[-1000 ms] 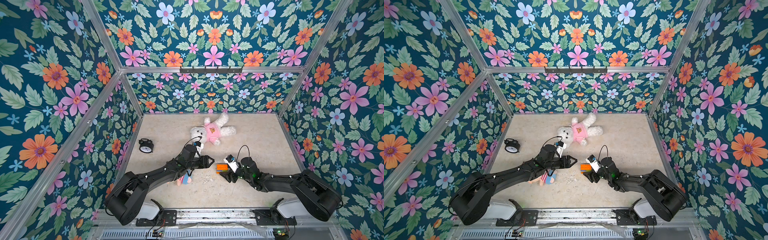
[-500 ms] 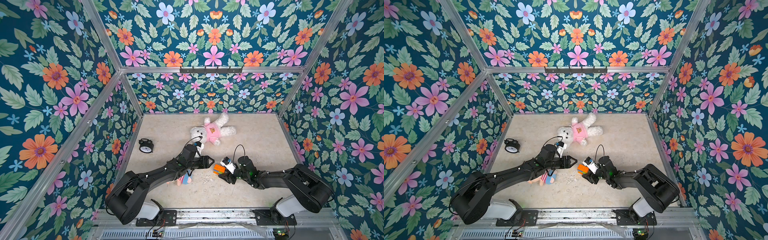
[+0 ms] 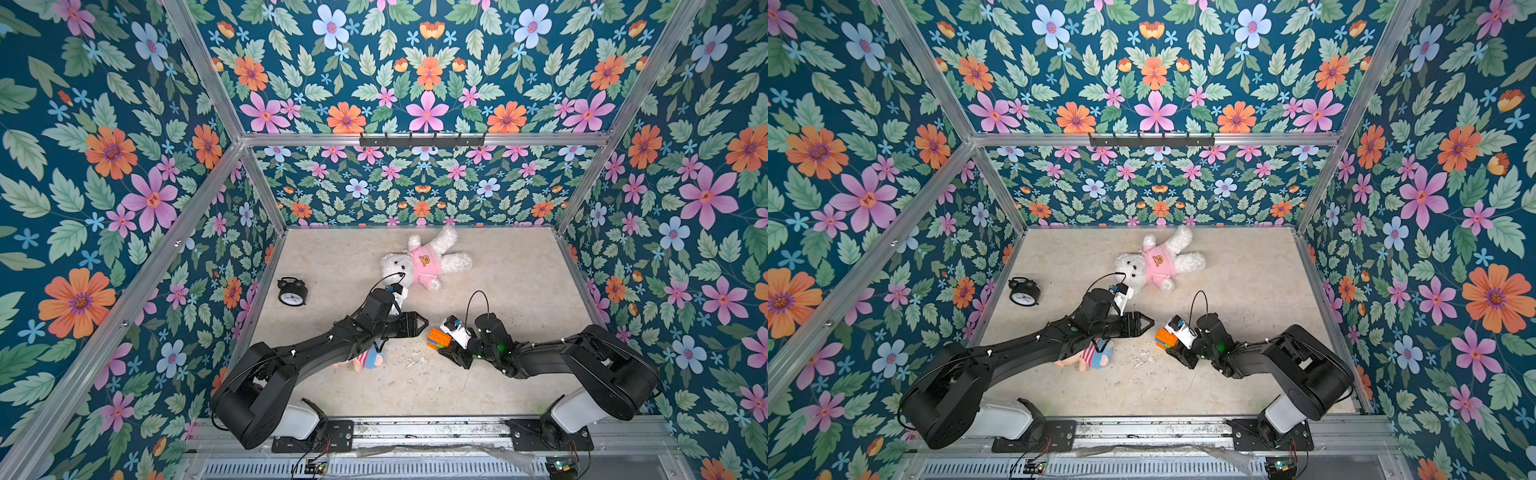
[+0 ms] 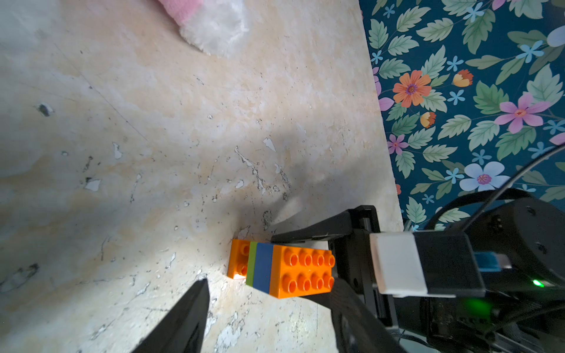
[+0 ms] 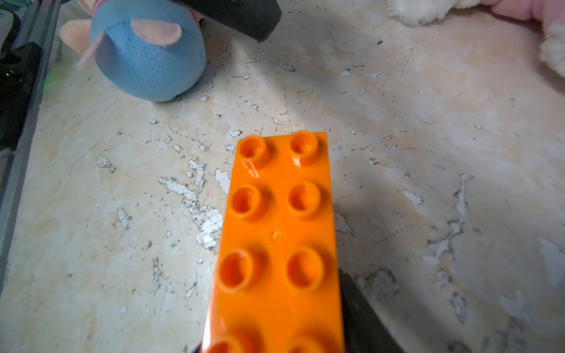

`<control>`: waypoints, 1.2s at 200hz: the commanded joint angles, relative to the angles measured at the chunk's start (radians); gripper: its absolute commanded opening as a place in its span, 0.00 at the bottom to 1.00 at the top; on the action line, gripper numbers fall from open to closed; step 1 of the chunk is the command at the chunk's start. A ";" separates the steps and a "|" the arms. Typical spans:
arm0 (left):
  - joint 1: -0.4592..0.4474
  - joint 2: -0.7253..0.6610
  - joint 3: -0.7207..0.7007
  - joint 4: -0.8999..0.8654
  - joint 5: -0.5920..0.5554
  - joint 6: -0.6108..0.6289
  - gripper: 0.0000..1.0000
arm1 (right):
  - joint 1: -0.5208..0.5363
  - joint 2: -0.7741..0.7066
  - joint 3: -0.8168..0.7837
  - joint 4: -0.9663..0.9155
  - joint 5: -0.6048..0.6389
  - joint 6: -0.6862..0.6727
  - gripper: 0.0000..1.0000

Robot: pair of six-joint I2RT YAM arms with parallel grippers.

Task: Assemble the number 5 with lego
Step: Adjust the lego brick at the center of the board.

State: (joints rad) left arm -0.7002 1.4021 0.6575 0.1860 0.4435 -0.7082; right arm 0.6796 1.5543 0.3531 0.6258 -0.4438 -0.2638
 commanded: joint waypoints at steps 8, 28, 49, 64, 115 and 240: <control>0.001 -0.008 0.007 0.001 -0.007 0.004 0.68 | 0.001 0.000 -0.006 0.045 -0.028 0.044 0.37; 0.001 -0.015 0.013 -0.005 -0.010 0.007 0.68 | 0.000 0.015 0.000 0.047 -0.055 0.074 0.35; 0.001 -0.034 0.014 -0.021 -0.025 0.007 0.67 | 0.000 0.025 0.017 0.048 -0.134 0.115 0.35; 0.001 -0.058 0.007 -0.025 -0.044 0.005 0.67 | -0.001 0.047 0.053 0.013 -0.206 0.145 0.36; 0.001 -0.121 0.004 -0.071 -0.105 0.013 0.67 | 0.000 0.189 0.226 -0.245 -0.349 0.178 0.36; 0.001 -0.143 0.006 -0.099 -0.111 0.018 0.67 | -0.056 0.245 0.368 -0.447 -0.274 0.281 0.48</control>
State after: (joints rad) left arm -0.7002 1.2655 0.6605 0.0978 0.3393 -0.7040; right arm 0.6502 1.8137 0.7403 0.2306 -0.8253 -0.0376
